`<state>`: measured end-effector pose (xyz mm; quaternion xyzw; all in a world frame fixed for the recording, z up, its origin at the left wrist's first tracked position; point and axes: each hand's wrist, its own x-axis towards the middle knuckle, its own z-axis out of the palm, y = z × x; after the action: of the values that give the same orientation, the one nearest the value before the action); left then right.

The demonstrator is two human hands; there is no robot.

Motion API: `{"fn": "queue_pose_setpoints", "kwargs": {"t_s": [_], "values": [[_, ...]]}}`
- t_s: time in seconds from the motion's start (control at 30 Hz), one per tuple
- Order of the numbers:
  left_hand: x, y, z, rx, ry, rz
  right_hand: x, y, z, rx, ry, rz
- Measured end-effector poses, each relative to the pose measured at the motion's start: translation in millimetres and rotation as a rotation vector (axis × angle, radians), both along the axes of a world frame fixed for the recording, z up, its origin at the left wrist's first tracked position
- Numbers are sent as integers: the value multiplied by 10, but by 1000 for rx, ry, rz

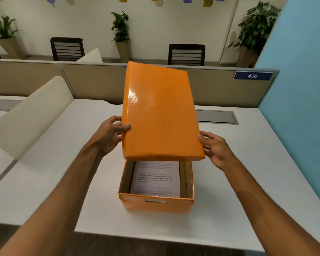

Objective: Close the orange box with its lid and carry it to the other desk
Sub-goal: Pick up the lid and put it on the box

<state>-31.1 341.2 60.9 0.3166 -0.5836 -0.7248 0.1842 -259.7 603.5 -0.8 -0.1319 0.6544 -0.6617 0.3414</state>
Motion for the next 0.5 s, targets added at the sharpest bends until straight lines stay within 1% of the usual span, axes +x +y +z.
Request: {"fn": "queue_pose_setpoints", "kwargs": {"t_s": [0.1, 0.2, 0.27, 0.5], "values": [[90, -24, -112, -71, -102, -71, 55, 141, -50, 44, 22, 79], [151, -18, -229, -144, -211, -125, 134, 251, -101, 104, 69, 104], [182, 9, -304, -157, -258, -144, 182, 311, -123, 134, 89, 113], [357, 80, -549, -246, -380, -262, 400, 405, -293, 183, 87, 50]]}}
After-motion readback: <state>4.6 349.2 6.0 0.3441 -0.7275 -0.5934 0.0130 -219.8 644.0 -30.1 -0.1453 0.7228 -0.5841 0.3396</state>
